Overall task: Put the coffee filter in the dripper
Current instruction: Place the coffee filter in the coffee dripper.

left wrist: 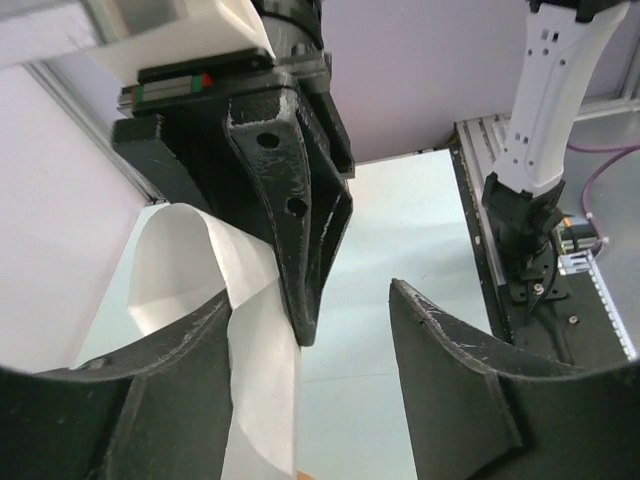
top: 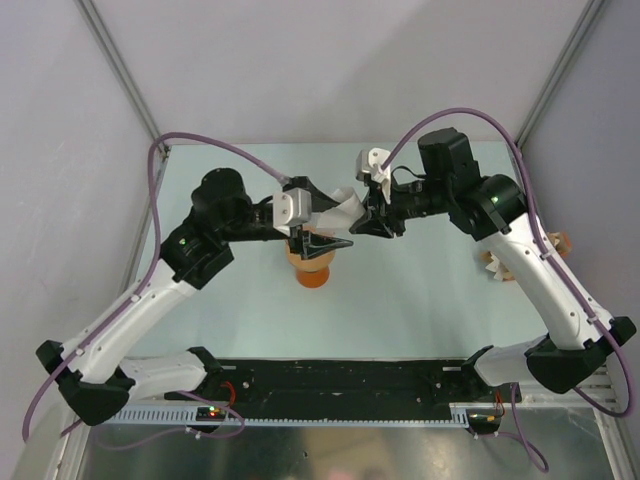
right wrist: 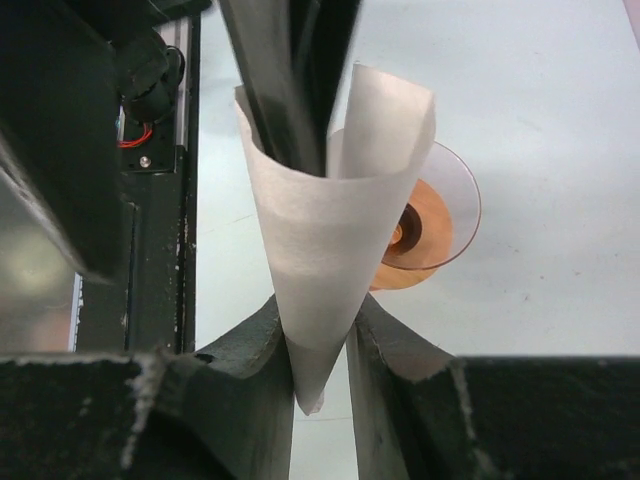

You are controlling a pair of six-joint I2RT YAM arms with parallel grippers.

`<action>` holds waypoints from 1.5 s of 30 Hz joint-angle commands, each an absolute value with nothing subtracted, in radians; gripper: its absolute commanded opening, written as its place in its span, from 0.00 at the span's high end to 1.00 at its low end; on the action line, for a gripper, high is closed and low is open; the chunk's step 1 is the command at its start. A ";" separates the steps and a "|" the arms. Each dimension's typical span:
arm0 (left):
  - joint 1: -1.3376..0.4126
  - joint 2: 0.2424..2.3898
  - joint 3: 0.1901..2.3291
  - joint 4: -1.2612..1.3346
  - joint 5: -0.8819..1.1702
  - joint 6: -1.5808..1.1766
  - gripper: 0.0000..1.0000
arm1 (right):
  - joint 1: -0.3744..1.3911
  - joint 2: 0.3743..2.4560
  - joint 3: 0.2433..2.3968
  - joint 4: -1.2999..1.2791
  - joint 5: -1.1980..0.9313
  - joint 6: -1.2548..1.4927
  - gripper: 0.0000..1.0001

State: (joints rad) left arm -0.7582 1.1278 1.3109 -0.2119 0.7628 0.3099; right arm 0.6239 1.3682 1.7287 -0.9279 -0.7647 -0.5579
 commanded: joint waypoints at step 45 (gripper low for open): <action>-0.699 1.138 1.405 -0.220 0.860 0.163 1.00 | 0.531 1.227 1.662 -0.738 -1.035 -0.274 0.50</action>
